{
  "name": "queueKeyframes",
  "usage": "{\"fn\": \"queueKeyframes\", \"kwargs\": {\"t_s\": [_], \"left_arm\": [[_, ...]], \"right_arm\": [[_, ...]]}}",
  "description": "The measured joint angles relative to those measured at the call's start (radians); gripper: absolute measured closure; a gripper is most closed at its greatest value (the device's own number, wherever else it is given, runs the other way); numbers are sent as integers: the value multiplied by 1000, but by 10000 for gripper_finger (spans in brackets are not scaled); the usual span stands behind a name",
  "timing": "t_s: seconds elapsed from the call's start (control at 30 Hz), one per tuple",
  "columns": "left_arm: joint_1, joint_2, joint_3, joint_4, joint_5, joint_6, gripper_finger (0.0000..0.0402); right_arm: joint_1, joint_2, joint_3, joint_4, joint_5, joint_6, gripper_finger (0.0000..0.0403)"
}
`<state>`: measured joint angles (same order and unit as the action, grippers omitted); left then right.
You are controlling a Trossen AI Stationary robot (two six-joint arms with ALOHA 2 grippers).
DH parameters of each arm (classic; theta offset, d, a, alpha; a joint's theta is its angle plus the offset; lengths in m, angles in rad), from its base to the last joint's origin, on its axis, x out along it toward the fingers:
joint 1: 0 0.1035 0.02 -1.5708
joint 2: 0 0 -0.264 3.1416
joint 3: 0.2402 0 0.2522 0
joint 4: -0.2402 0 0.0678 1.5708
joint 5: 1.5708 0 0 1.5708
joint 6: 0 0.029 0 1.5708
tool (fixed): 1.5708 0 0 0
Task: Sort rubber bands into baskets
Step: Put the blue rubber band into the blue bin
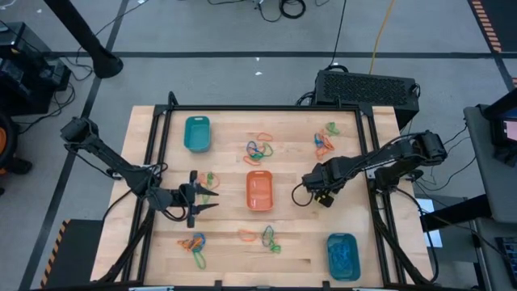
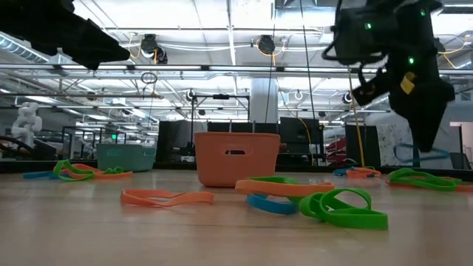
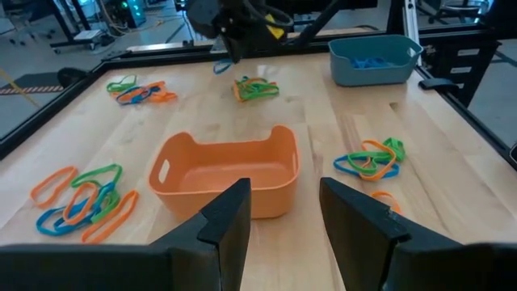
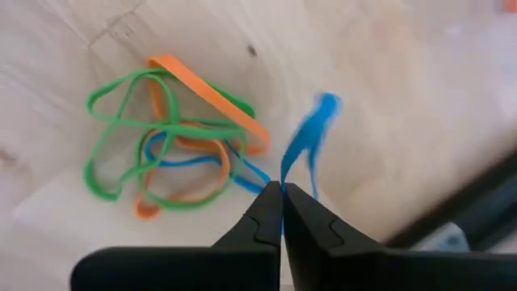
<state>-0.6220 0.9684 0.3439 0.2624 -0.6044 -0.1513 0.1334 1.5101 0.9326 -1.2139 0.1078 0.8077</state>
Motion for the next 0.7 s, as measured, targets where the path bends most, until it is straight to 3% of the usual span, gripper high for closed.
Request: {"fn": "queueKeyframes", "kwargs": {"t_s": [0.17,0.37,0.5,0.7], "left_arm": [[0,0,0,-15,0,-25,244],[0,0,1,-29,6,-81,244],[1,0,51,-227,-3,-193,244],[1,0,144,-588,-7,-482,244]], "right_arm": [[41,0,123,-117,-9,73,402],[180,0,251,-80,-95,214,402],[321,0,302,-29,-108,369,403],[531,1,306,177,-97,592,403]]}}
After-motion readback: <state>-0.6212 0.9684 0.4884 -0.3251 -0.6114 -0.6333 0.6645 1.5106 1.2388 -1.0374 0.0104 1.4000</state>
